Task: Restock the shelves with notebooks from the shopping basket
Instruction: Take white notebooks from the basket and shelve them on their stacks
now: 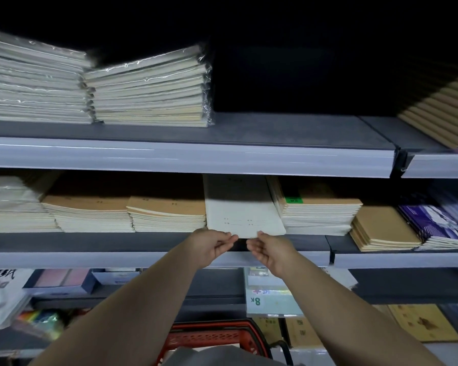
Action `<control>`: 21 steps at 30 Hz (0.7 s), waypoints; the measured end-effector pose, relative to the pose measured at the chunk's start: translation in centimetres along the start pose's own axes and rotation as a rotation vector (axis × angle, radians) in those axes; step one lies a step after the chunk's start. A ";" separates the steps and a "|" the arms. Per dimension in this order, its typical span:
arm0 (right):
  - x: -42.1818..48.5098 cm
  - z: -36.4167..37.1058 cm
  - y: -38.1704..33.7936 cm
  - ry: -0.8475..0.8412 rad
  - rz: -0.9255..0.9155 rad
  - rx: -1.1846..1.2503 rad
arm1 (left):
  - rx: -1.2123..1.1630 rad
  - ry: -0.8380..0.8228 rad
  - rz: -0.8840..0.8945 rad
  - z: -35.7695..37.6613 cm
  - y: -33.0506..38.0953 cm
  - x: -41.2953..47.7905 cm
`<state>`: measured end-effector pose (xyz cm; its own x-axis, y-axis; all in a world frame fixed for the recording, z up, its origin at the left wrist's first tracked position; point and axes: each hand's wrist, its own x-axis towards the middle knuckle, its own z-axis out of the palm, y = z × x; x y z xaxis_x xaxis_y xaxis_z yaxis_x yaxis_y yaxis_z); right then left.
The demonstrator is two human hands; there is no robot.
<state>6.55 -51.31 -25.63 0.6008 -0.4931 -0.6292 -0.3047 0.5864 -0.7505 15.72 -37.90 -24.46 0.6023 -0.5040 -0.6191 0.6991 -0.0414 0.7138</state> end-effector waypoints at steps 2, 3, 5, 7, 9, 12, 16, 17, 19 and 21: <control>0.4 0.4 0.2 0.015 0.001 0.028 | -0.002 0.013 0.021 0.0 0.0 0.2; 0.6 0.6 0.3 0.019 0.003 0.036 | -0.010 0.034 0.031 0.0 -0.1 0.3; 0.9 1.1 0.6 0.031 0.003 0.044 | -0.024 0.089 0.048 0.0 -0.3 0.7; 1.4 1.5 0.7 0.049 0.000 0.066 | -0.065 0.141 0.055 0.1 -0.5 1.2; 1.8 1.8 0.5 0.066 -0.005 0.090 | -0.075 0.180 0.065 0.3 -0.7 1.4; 2.3 2.0 -0.3 0.091 -0.006 0.085 | -0.038 0.219 0.074 0.6 -0.7 1.7; 3.1 2.0 -1.1 0.116 0.011 -0.014 | -0.007 0.246 0.059 0.7 0.0 2.3; 3.3 2.0 -1.2 0.110 0.020 -0.048 | -0.008 0.247 0.054 0.7 0.2 2.6; 3.6 1.9 -1.4 0.091 0.034 -0.114 | -0.020 0.244 0.036 0.6 0.4 3.1; 4.0 2.0 -1.5 0.094 0.041 -0.159 | -0.013 0.241 0.014 0.5 0.5 3.5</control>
<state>10.90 -52.85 -26.61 0.5157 -0.5330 -0.6708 -0.4451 0.5023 -0.7413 17.97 -40.15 -26.08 0.6853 -0.2835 -0.6708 0.6941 -0.0245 0.7194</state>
